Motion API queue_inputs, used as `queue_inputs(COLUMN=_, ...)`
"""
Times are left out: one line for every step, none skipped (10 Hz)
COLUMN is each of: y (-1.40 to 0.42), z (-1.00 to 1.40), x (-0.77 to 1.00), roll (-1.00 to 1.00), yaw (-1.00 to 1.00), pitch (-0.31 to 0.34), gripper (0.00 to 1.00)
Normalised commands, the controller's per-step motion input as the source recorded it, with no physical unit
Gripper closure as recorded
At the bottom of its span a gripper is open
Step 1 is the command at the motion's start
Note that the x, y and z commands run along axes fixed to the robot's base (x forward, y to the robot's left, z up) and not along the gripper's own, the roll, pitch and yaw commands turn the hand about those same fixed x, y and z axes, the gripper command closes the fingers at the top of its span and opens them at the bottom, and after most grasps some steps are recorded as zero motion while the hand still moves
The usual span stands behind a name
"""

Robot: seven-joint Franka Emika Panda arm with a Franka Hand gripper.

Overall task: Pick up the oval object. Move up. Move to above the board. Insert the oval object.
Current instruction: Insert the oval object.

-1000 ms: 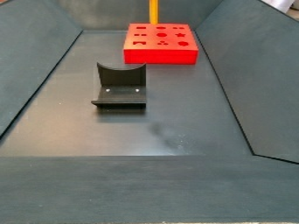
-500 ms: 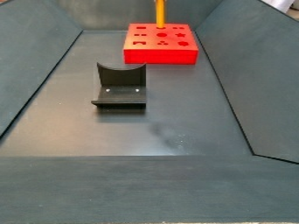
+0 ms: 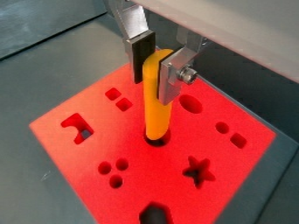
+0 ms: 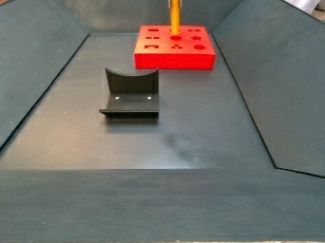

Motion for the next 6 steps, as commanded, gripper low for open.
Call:
queue_inputs(y=0.0, z=-0.04, x=0.12, roll=0.0, yaw=-0.09, pitch=0.026, gripper=1.0)
queue_inputs(y=0.0, z=-0.09, x=0.03, roll=0.0, yaw=-0.06, pitch=0.04, gripper=1.0)
queue_inputs(y=0.03, z=-0.08, x=0.0, roll=0.0, yaw=-0.03, pitch=0.027, gripper=1.0)
queue_inputs(y=0.0, z=-0.05, x=-0.15, roll=0.0, yaw=-0.01, pitch=0.0, gripper=1.0)
queue_inputs(y=0.0, z=-0.03, x=0.0, roll=0.0, yaw=0.0, pitch=0.0, gripper=1.0)
queue_inputs(y=0.01, z=-0.08, x=0.0, roll=0.0, yaw=0.0, pitch=0.0, gripper=1.0)
